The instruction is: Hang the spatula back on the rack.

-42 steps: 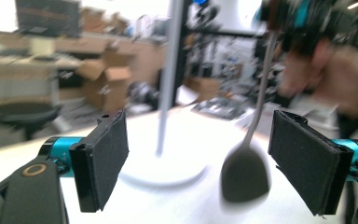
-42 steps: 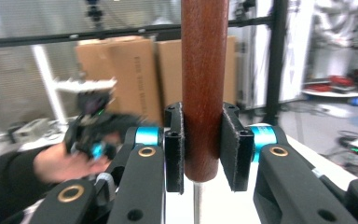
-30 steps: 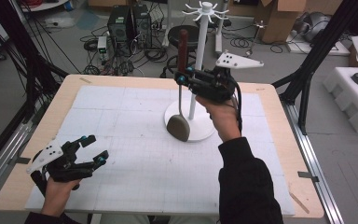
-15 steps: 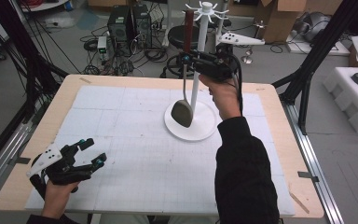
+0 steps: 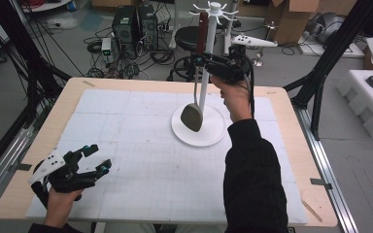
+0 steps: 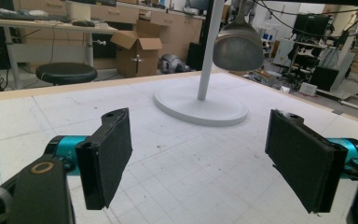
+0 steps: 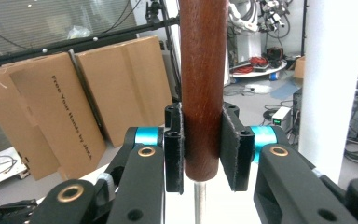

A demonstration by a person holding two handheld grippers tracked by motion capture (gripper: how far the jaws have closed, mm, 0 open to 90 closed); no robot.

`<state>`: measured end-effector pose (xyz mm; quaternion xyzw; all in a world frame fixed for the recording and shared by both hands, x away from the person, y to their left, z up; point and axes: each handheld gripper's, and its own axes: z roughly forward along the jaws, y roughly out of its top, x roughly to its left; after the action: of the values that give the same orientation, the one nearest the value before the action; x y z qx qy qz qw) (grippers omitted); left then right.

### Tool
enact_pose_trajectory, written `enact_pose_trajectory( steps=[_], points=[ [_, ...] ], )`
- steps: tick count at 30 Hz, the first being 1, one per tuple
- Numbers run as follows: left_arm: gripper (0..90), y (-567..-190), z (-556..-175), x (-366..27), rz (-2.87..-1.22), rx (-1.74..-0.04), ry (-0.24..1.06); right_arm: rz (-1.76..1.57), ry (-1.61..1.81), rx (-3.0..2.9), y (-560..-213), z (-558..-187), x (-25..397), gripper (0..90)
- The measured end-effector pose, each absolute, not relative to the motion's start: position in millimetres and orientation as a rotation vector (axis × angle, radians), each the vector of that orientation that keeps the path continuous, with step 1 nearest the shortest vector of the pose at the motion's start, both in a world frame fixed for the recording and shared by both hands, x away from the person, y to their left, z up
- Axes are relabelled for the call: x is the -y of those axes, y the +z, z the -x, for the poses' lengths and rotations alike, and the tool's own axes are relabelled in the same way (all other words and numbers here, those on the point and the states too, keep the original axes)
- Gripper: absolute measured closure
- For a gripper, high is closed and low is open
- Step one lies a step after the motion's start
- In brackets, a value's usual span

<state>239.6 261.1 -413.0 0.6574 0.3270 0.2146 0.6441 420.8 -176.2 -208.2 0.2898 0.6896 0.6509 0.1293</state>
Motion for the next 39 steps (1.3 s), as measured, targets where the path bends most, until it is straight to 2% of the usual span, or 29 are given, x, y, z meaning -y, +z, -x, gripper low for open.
enact_pose_trajectory(
  steps=[2,4,11,14,17,25,32,39],
  points=[
    [23.0,-413,-240,-261,-1.499,-0.747,0.488,-0.834,1.881,-2.000,-209,-419,176,70.6],
    [23.7,-414,-240,-261,-1.505,-0.751,0.475,-0.835,1.886,-1.988,-210,-415,176,58.4],
    [24.5,-415,-241,-262,-1.506,-0.761,0.469,-0.824,1.697,-1.970,-228,-385,188,28.8],
    [24.5,-416,-242,-262,-1.509,-0.772,0.460,-0.832,1.615,-1.977,-250,-368,202,23.8],
    [24.5,-417,-243,-261,-1.513,-0.777,0.460,-0.873,1.571,-1.984,-280,-350,219,20.6],
    [24.4,-418,-244,-259,-1.511,-0.782,0.468,-0.919,1.503,-1.962,-352,-299,264,19.6],
    [24.6,-419,-244,-256,-1.525,-0.774,0.484,-0.950,1.448,-1.910,-380,-261,286,18.4],
    [24.7,-419,-239,-252,-1.537,-0.761,0.484,-1.005,1.437,-1.881,-397,-240,299,18.1]
  ],
)
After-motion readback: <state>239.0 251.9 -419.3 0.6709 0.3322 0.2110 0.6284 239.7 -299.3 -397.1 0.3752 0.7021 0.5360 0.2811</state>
